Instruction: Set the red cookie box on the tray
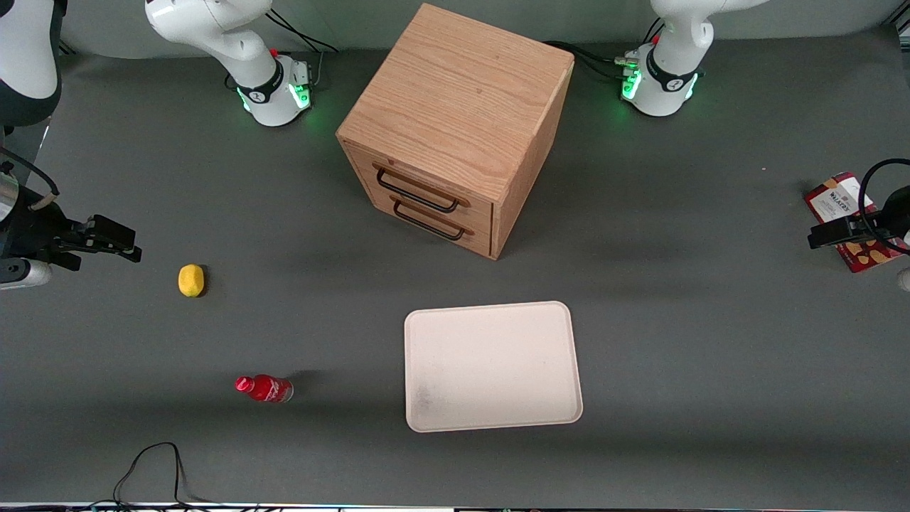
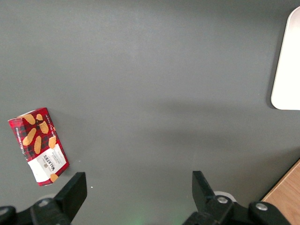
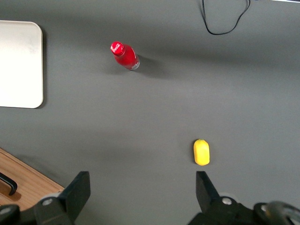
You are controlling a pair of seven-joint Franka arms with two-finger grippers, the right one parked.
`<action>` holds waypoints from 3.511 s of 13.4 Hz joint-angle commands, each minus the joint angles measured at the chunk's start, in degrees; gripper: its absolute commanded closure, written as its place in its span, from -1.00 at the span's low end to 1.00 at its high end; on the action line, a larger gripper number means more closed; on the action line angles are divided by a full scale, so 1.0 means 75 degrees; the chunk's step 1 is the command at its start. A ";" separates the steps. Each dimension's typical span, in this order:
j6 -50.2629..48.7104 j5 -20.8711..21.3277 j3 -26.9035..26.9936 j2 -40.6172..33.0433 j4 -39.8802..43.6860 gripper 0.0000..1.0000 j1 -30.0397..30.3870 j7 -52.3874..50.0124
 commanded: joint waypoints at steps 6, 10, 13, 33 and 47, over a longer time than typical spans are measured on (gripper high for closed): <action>-0.0163 -0.0006 0.0001 0.0123 0.0229 -1.00 0.0034 0.0088; -0.0187 0.0017 0.0013 0.0135 0.0218 -1.00 0.0045 0.0053; -0.0175 0.0158 0.0001 0.0135 0.0206 -1.00 0.0034 0.0100; -0.1019 0.0708 0.0153 -0.0053 0.0546 -1.00 0.3957 0.3766; 0.2293 0.0674 0.0224 -0.0837 -0.3422 -0.99 0.5083 0.4225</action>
